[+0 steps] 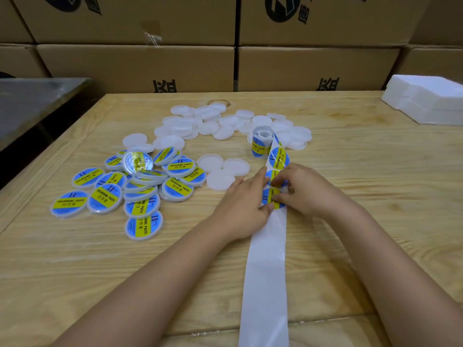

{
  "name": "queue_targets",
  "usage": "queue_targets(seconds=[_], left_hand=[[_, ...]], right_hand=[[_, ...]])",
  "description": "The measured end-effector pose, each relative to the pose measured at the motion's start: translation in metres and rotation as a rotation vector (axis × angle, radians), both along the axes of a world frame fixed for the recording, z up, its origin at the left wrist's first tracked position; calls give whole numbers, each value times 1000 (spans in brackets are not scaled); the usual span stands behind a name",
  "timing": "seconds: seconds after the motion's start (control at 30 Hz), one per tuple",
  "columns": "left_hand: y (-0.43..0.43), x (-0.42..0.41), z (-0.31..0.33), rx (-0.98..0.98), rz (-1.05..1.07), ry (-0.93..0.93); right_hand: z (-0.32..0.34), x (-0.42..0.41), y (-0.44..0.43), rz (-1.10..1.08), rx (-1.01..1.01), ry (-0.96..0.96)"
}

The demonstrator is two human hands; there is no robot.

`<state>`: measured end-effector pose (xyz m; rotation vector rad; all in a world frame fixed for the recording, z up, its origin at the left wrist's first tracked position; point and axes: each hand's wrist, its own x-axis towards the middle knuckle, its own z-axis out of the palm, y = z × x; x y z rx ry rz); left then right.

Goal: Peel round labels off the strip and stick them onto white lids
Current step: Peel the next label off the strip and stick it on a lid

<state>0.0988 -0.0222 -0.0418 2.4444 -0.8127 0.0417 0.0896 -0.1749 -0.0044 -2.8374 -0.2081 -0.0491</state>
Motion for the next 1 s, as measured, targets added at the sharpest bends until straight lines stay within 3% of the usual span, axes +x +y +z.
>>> queue_targets(seconds=[0.5, 0.7, 0.83, 0.9, 1.0], left_hand=[[3, 4, -4, -60, -5, 54], [6, 5, -1, -5, -49, 29], [6, 5, 3, 9, -85, -38], [6, 4, 4, 43, -86, -51], [6, 2, 3, 50, -74, -61]], right_hand=[[15, -10, 7, -133, 102, -15], [31, -14, -12, -81, 488, 321], [32, -12, -24, -173, 833, 453], [30, -9, -27, -211, 938, 391], [25, -3, -17, -262, 1190, 46]])
